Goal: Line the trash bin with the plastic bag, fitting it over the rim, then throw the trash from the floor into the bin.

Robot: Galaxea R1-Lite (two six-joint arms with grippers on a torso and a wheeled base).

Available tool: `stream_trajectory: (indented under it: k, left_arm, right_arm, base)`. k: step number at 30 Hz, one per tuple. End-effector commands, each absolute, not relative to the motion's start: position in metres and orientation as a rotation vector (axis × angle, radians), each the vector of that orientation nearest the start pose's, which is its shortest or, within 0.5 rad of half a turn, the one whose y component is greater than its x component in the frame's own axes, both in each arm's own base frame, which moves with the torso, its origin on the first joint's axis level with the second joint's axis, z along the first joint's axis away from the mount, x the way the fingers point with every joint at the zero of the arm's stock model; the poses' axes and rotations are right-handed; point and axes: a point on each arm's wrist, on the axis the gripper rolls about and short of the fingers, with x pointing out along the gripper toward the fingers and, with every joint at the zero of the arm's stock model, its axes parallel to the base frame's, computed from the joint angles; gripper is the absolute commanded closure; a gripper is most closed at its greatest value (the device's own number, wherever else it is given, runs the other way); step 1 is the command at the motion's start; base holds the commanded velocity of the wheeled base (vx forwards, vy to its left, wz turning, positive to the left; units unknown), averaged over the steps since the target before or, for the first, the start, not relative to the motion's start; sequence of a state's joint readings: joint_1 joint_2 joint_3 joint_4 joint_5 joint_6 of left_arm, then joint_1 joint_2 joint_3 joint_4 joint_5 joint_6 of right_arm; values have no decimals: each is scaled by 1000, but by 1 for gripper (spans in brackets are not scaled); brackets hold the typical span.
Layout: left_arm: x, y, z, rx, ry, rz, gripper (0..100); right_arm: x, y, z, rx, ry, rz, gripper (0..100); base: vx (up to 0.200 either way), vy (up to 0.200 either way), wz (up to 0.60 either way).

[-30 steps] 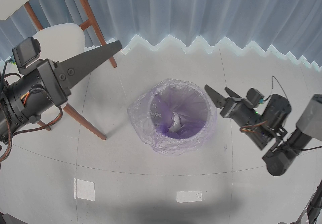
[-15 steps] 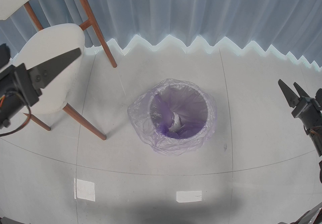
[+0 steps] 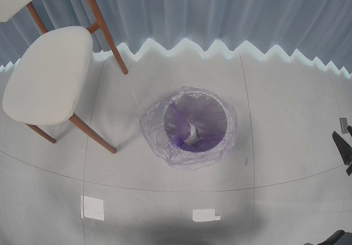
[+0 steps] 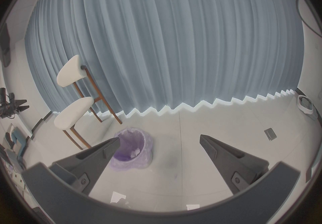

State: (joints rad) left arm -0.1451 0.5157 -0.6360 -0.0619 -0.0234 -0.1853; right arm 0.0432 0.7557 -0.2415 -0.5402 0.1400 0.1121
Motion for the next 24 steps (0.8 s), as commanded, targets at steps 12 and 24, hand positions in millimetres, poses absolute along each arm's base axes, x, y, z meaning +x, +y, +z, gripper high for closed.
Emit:
stream_trajectory:
  k: [12, 24]
  left_arm:
    - [-23, -4, 81, 61, -56, -155, 0]
    - [-23, 0, 79, 12, -35, 5, 0]
  right_arm:
    - [-27, 4, 82, 28, 21, 198, 0]
    - [-23, 0, 76, 40, -6, 2, 0]
  base:
    - [0, 0, 0]
    - [0, 0, 0]
